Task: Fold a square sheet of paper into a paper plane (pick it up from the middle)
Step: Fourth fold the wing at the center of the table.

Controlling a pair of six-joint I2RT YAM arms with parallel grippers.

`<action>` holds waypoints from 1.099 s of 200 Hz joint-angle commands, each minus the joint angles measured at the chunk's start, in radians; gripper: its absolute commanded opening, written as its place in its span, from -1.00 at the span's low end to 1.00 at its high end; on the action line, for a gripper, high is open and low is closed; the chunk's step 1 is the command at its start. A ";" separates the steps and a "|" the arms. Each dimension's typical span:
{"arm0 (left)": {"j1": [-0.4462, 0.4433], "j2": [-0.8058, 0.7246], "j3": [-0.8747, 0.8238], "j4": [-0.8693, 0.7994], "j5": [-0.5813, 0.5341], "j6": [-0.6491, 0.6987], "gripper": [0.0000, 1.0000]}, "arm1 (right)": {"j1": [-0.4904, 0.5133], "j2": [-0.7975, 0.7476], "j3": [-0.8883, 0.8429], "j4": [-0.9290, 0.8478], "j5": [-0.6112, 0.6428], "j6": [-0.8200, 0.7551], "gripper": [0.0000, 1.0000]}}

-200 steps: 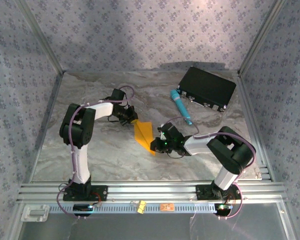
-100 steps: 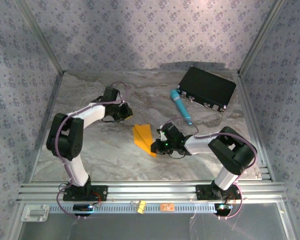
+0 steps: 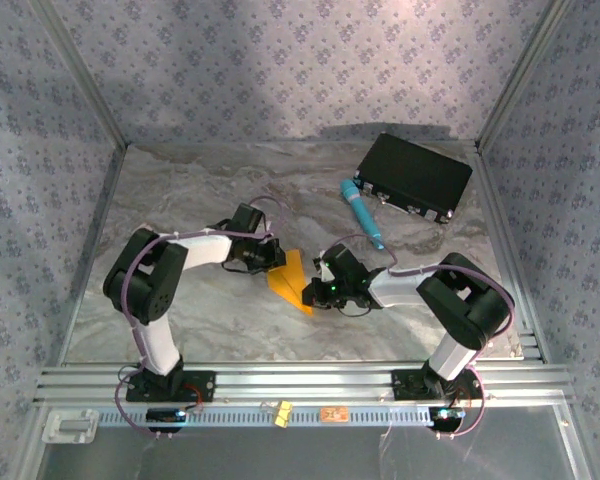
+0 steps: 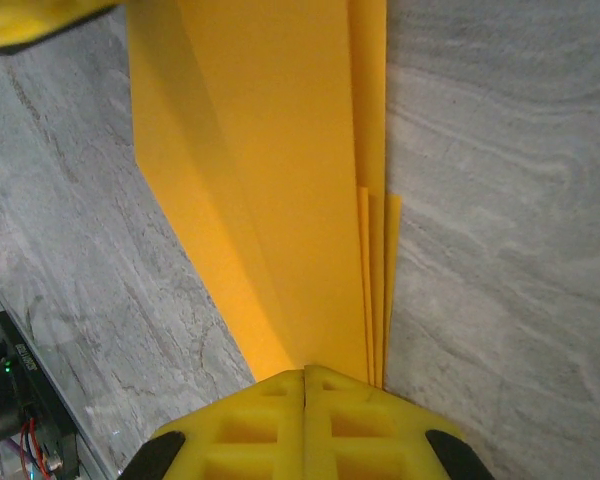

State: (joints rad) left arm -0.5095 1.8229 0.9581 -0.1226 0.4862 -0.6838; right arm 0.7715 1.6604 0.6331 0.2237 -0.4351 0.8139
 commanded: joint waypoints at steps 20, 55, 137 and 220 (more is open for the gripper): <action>0.011 0.036 -0.013 -0.028 -0.038 0.062 -0.85 | -0.002 -0.037 0.012 -0.124 0.015 -0.010 -0.99; 0.010 0.039 -0.038 -0.029 -0.033 0.070 -0.86 | -0.002 -0.026 0.105 -0.122 0.000 -0.007 -0.99; 0.011 0.051 -0.026 -0.034 -0.024 0.074 -0.87 | -0.001 0.154 0.228 -0.183 0.020 -0.024 -0.95; 0.035 0.065 -0.033 -0.020 -0.005 0.063 -0.88 | 0.005 -0.006 -0.028 -0.073 0.008 0.016 -0.89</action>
State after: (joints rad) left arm -0.4896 1.8420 0.9451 -0.1005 0.5381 -0.6361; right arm 0.7708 1.6825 0.6746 0.1986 -0.4271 0.8165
